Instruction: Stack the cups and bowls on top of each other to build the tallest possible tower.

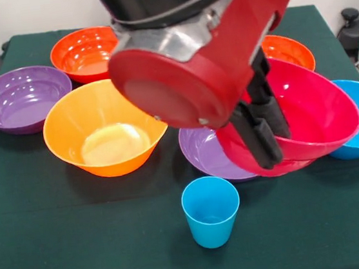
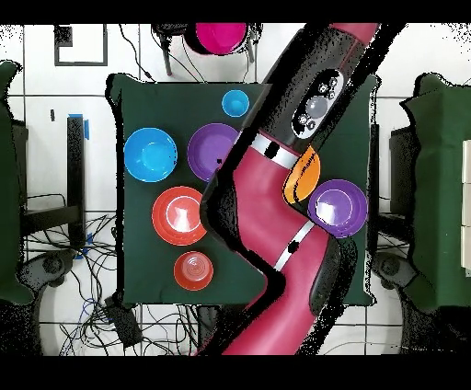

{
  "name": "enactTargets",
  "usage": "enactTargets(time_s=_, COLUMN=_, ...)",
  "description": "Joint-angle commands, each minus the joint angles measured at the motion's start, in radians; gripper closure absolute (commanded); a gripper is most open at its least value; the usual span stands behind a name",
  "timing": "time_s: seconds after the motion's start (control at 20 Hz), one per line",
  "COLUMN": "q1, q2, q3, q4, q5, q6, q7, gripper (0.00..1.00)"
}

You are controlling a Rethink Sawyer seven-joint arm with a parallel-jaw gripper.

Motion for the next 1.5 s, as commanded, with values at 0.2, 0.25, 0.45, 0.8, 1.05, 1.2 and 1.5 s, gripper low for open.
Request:
enactTargets(time_s=0.2, q1=-0.01, q2=0.02, q3=0.017, q4=-0.186, q5=-0.193, q6=0.146, q7=-0.246, gripper=1.0)
enactTargets(time_s=0.25, q1=-0.011, q2=0.022, q3=0.021, q4=-0.185, q5=-0.205, q6=0.154, q7=-0.249, gripper=1.0)
enactTargets(time_s=0.45, q1=-0.018, q2=0.029, q3=0.041, q4=-0.187, q5=-0.232, q6=0.162, q7=-0.269, gripper=1.0)
enactTargets(time_s=0.8, q1=-0.024, q2=0.044, q3=0.07, q4=-0.186, q5=-0.288, q6=0.231, q7=-0.287, gripper=1.0)
enactTargets(time_s=1.05, q1=-0.025, q2=0.057, q3=0.1, q4=-0.195, q5=-0.301, q6=0.245, q7=-0.292, gripper=1.0)
enactTargets(time_s=1.2, q1=-0.025, q2=0.063, q3=0.118, q4=-0.201, q5=-0.304, q6=0.234, q7=-0.296, gripper=1.0)
enactTargets(time_s=1.5, q1=-0.027, q2=0.069, q3=0.145, q4=-0.212, q5=-0.302, q6=0.21, q7=-0.3, gripper=1.0)
